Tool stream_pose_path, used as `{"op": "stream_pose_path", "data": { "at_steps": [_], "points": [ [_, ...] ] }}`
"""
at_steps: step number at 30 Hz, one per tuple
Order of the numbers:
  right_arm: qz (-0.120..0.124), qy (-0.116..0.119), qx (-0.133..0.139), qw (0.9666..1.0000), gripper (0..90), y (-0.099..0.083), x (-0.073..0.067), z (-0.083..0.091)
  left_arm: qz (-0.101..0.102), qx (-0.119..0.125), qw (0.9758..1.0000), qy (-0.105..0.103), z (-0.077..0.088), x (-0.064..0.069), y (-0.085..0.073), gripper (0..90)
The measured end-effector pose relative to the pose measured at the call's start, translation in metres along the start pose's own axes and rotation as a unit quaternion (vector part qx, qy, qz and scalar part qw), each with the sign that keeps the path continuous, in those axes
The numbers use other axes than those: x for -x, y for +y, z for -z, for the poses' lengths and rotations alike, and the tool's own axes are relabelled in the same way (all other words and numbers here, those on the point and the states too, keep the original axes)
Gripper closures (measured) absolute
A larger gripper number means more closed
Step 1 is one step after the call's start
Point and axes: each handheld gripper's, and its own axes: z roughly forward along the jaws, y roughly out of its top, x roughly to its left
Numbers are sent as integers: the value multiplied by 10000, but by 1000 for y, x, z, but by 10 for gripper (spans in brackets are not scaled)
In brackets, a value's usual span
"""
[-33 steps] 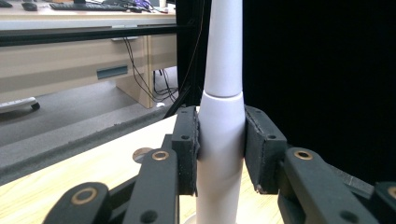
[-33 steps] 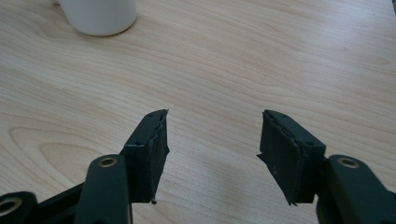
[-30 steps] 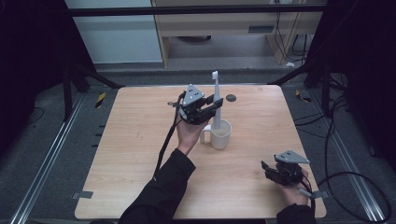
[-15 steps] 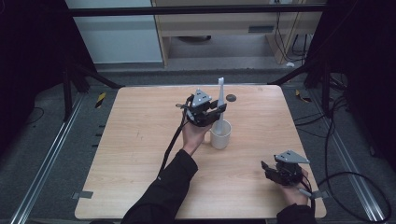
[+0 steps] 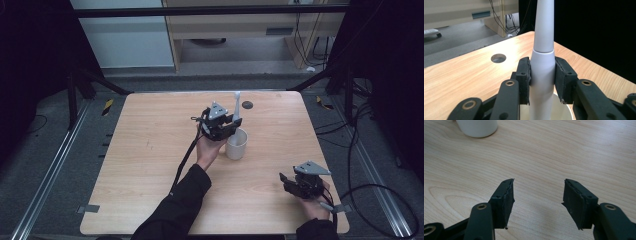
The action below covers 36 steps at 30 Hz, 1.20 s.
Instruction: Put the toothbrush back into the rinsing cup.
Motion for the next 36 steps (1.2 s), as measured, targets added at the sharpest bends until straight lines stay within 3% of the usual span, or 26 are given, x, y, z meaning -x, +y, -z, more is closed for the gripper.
{"op": "stream_pose_path", "data": {
  "at_steps": [16, 27, 36],
  "points": [
    [31, -14, 6, 10000, 415, 0, 0, -1, 71, -197, 9998, 19, -3, -2, -22, 663],
    [35, -17, 1, 10000, 412, 0, 0, -1, 26, -328, 9995, -13, -5, -3, -30, 661],
    [43, -24, -11, 10000, 409, 0, -1, -1, 31, -296, 9995, -38, -3, -2, -32, 652]
  ]
}}
